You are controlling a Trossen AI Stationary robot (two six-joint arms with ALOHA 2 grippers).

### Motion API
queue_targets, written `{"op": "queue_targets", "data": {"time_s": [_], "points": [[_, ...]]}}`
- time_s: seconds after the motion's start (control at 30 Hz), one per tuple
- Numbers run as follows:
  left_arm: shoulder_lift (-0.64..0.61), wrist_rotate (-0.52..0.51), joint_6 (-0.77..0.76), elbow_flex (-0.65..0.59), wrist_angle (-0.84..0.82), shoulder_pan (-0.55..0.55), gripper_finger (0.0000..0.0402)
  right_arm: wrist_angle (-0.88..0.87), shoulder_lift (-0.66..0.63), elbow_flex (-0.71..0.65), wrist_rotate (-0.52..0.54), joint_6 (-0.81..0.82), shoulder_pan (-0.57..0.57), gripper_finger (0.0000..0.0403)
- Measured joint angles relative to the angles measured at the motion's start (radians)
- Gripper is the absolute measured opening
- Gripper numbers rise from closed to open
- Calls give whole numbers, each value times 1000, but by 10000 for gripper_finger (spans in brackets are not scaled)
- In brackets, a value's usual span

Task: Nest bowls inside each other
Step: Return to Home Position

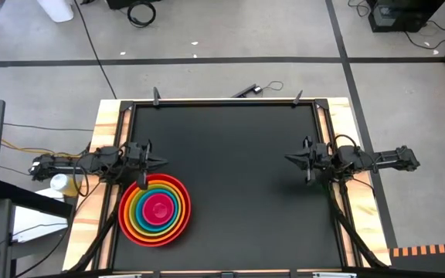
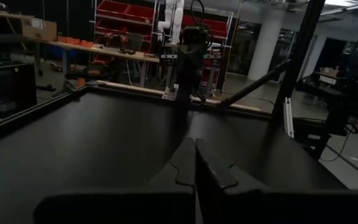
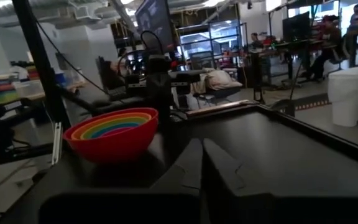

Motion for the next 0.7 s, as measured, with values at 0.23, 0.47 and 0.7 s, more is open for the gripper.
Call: {"op": "queue_targets", "data": {"time_s": [0.23, 0.47, 0.7], "points": [[0, 0, 0, 0, 0, 0, 3, -42, 2, 0, -61, 16, 0, 19], [0, 0, 0, 0, 0, 0, 3, -31, 3, 0, -91, 16, 0, 22], [0, -1, -1, 0, 1, 0, 3, -29, 3, 0, -91, 16, 0, 24]]}}
